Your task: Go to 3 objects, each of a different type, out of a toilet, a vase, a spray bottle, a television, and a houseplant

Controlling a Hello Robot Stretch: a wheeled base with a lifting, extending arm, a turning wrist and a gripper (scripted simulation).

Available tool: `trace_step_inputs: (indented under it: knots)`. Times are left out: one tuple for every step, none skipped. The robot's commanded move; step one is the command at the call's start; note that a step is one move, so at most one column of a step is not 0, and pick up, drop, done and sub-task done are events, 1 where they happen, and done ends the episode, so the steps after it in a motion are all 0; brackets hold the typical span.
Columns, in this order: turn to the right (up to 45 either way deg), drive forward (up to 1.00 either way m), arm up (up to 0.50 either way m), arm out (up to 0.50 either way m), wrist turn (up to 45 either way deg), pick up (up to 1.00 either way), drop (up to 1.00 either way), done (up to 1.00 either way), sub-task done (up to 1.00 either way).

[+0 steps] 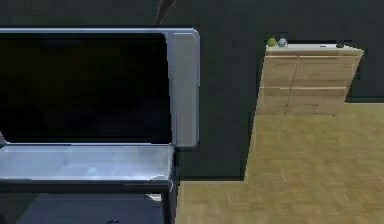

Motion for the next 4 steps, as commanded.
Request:
trace_step_inputs:
  knots:
    - [-27.0,0.0,0.0,0.0,0.0,0.0,0.0,0.0,0.0]
    - [0.0,0.0,0.0,0.0,0.0,0.0,0.0,0.0,1.0]
    - [45.0,0.0,0.0,0.0,0.0,0.0,0.0,0.0,0.0]
    - [45.0,0.0,0.0,0.0,0.0,0.0,0.0,0.0,0.0]
